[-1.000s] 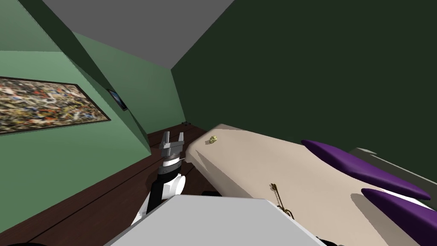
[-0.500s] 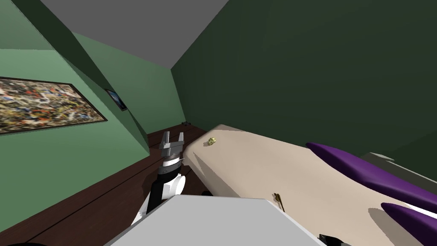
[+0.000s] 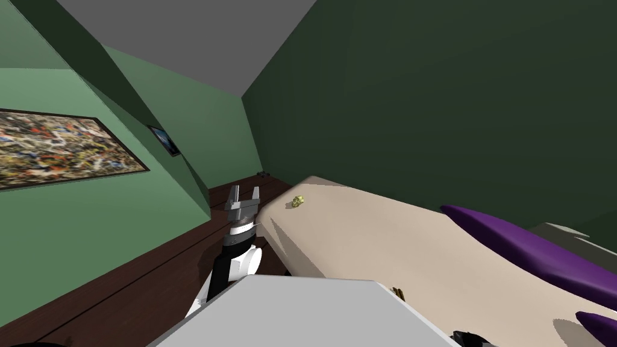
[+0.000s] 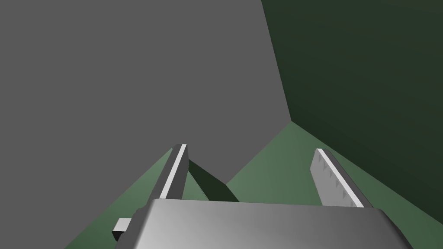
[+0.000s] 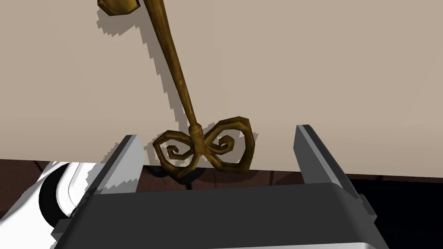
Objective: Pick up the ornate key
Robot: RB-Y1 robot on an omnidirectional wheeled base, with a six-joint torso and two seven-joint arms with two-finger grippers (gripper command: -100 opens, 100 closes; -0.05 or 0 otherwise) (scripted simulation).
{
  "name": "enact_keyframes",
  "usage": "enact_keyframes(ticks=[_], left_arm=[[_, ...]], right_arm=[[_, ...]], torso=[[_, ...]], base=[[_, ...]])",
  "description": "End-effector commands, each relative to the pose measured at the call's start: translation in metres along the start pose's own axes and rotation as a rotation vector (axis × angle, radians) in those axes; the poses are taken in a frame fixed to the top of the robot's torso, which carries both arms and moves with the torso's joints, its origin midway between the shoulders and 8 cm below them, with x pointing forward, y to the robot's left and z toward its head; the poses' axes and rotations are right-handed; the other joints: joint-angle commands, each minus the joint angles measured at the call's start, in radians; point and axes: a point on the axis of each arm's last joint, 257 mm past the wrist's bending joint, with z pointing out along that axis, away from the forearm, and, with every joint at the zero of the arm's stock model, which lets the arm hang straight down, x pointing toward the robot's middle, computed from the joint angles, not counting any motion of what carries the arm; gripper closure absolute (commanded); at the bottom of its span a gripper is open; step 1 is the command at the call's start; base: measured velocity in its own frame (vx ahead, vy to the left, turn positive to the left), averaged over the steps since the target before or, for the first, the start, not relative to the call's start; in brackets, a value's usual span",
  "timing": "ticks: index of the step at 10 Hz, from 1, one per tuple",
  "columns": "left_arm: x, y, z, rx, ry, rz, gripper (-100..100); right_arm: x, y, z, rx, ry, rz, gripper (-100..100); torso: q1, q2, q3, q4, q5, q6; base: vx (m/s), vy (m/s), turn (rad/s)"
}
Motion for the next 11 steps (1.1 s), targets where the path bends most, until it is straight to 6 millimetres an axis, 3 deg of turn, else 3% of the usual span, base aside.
enact_keyframes(ticks=[1,2,6,7,11], left_arm=[[0.0,0.0,0.0,0.0,0.0,0.0,0],[0.0,0.0,0.0,0.0,0.0,0.0,0],[0.0,0.0,0.0,0.0,0.0,0.0,0],[0.0,0.0,0.0,0.0,0.0,0.0,0],[0.0,0.0,0.0,0.0,0.0,0.0,0]], right_arm=[[0.0,0.0,0.0,0.0,0.0,0.0,0],[-0.004,0.001,0.01,0.001,0.004,0.012,-100],[-0.009,0.002,0.021,0.001,0.006,0.026,-100],[-0.009,0.002,0.021,0.002,0.007,0.026,100],[-0.009,0.001,0.021,0.002,0.008,0.024,100]], torso=[[0.0,0.0,0.0,0.0,0.0,0.0],[0.001,0.002,0.001,0.001,0.0,0.0],[0.001,0.005,0.003,0.001,0.0,0.0],[0.001,0.004,0.003,0.001,0.0,0.0],[-0.002,0.003,0.002,0.0,-0.002,0.0]], base=[[0.008,-0.005,0.001],[-0.002,-0.005,0.083],[-0.009,-0.01,0.053],[0.0,0.0,0.0],[0.0,0.0,0.0]])
